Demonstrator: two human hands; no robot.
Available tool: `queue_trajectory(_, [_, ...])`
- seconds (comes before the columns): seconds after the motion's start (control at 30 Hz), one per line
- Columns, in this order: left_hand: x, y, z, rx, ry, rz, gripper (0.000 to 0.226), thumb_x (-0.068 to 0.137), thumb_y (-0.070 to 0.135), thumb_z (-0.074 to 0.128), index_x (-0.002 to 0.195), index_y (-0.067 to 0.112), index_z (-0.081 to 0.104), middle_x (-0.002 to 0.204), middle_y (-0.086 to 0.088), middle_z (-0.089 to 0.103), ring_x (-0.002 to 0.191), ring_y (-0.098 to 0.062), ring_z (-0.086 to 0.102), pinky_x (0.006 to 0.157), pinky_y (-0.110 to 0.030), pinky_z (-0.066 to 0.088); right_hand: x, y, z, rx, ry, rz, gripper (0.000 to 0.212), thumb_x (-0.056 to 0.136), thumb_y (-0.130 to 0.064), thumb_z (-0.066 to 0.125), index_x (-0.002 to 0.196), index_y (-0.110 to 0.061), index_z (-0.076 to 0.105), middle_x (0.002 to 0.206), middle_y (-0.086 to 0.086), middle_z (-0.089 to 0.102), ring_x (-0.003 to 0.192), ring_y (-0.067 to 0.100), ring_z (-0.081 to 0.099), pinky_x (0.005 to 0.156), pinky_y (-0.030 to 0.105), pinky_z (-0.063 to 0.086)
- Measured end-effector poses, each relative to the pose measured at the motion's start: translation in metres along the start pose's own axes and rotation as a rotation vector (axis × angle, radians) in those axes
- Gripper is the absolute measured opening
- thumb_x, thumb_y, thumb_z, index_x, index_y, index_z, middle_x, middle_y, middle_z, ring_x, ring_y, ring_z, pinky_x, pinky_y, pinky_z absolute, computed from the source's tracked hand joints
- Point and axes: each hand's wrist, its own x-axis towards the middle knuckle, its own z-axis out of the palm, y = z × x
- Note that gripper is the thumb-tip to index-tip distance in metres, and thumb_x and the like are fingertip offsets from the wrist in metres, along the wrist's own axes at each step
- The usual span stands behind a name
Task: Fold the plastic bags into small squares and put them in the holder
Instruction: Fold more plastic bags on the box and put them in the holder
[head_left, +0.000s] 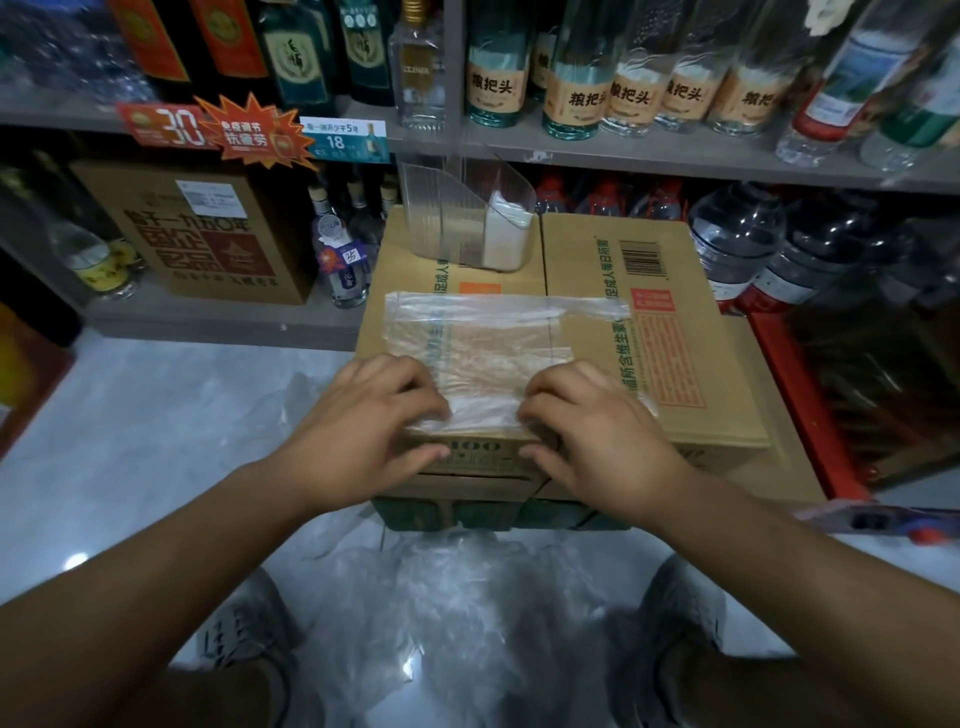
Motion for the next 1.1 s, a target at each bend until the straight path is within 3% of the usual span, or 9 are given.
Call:
queue_trajectory(0.13, [0.0,-0.004,0.0,-0.017,0.017,0.015,0.023,0.081,0.037,0.078,0.102,0.028,0.073,0.104,0.01,0.062,0.1,-0.014,0.055,0.084,-0.028,0.033,0.003,-0.004,0.004,-0.053,0.008,-0.032,0.018,0.081,-0.023,0.08,0.094,-0.016,0.069,0.098,0.002,0.062,0.089,0.024,0.057,0.073,0.04,0.052])
queue_trajectory(0.23, [0.001,-0.004,-0.005,-0.06,0.021,0.021,0.012,0.089,0.035,0.071,0.097,0.027,0.075,0.099,0.012,0.064,0.095,-0.013,0.059,0.081,-0.035,0.048,0.004,-0.008,0.002,-0.038,0.009,-0.024,0.01,0.085,-0.024,0.074,0.09,-0.017,0.069,0.093,0.0,0.063,0.085,0.024,0.057,0.072,0.038,0.052])
queue_trajectory(0.3, [0.002,-0.003,-0.009,-0.14,0.025,-0.031,0.018,0.092,0.038,0.062,0.097,0.026,0.075,0.097,0.013,0.066,0.093,-0.01,0.06,0.081,-0.039,0.052,0.005,-0.011,-0.003,-0.021,-0.005,0.008,0.005,0.088,-0.023,0.069,0.091,-0.019,0.069,0.09,-0.002,0.064,0.084,0.022,0.057,0.074,0.037,0.052])
queue_trajectory(0.5, [0.014,-0.003,-0.028,-0.516,0.15,-0.457,0.029,0.084,0.046,0.076,0.108,0.037,0.061,0.107,0.016,0.063,0.098,-0.005,0.063,0.079,-0.039,0.059,0.036,-0.012,-0.038,0.116,0.028,0.182,0.012,0.098,-0.025,0.057,0.101,-0.02,0.067,0.098,-0.004,0.066,0.091,0.015,0.059,0.081,0.038,0.052])
queue_trajectory(0.67, [0.038,-0.014,-0.031,-0.609,0.233,-0.706,0.033,0.086,0.04,0.078,0.11,0.026,0.061,0.094,0.01,0.071,0.083,-0.002,0.069,0.077,-0.03,0.059,0.079,0.005,-0.046,0.106,0.075,0.258,0.013,0.098,-0.024,0.056,0.099,-0.02,0.068,0.097,-0.002,0.069,0.09,0.02,0.061,0.077,0.04,0.053])
queue_trajectory(0.93, [0.059,-0.033,-0.02,-0.489,0.215,-0.859,0.034,0.09,0.038,0.072,0.114,0.024,0.054,0.083,0.004,0.067,0.086,-0.02,0.066,0.081,-0.039,0.054,0.128,0.042,-0.011,0.127,-0.027,0.361,0.016,0.096,-0.022,0.057,0.093,-0.02,0.073,0.101,0.003,0.069,0.103,0.026,0.058,0.089,0.04,0.05])
queue_trajectory(1.1, [0.063,-0.034,-0.019,-0.417,0.19,-0.844,0.04,0.089,0.03,0.073,0.12,0.023,0.05,0.083,0.006,0.064,0.089,-0.022,0.064,0.076,-0.036,0.049,0.135,0.053,0.006,0.14,-0.033,0.387,0.012,0.094,-0.019,0.062,0.096,-0.022,0.073,0.096,-0.005,0.062,0.102,0.021,0.056,0.08,0.03,0.04])
